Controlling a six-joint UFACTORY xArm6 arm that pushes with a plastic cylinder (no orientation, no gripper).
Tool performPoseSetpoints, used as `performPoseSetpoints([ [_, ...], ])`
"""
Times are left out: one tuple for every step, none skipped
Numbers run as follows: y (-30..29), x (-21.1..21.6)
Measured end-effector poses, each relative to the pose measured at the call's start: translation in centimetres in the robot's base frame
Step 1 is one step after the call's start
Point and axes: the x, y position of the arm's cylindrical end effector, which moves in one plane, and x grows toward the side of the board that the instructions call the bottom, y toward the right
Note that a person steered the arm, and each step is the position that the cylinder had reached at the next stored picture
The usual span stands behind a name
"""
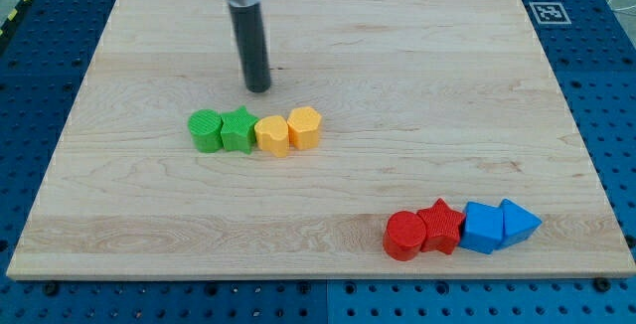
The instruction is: Push the yellow heart up a bit
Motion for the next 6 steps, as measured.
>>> performPoseSetpoints([
  [5.4, 1.4],
  [9.4, 6.4],
  [10.9, 10.6],
  [10.2, 13.5],
  [5.8, 14.9],
  [1.9, 14.0],
])
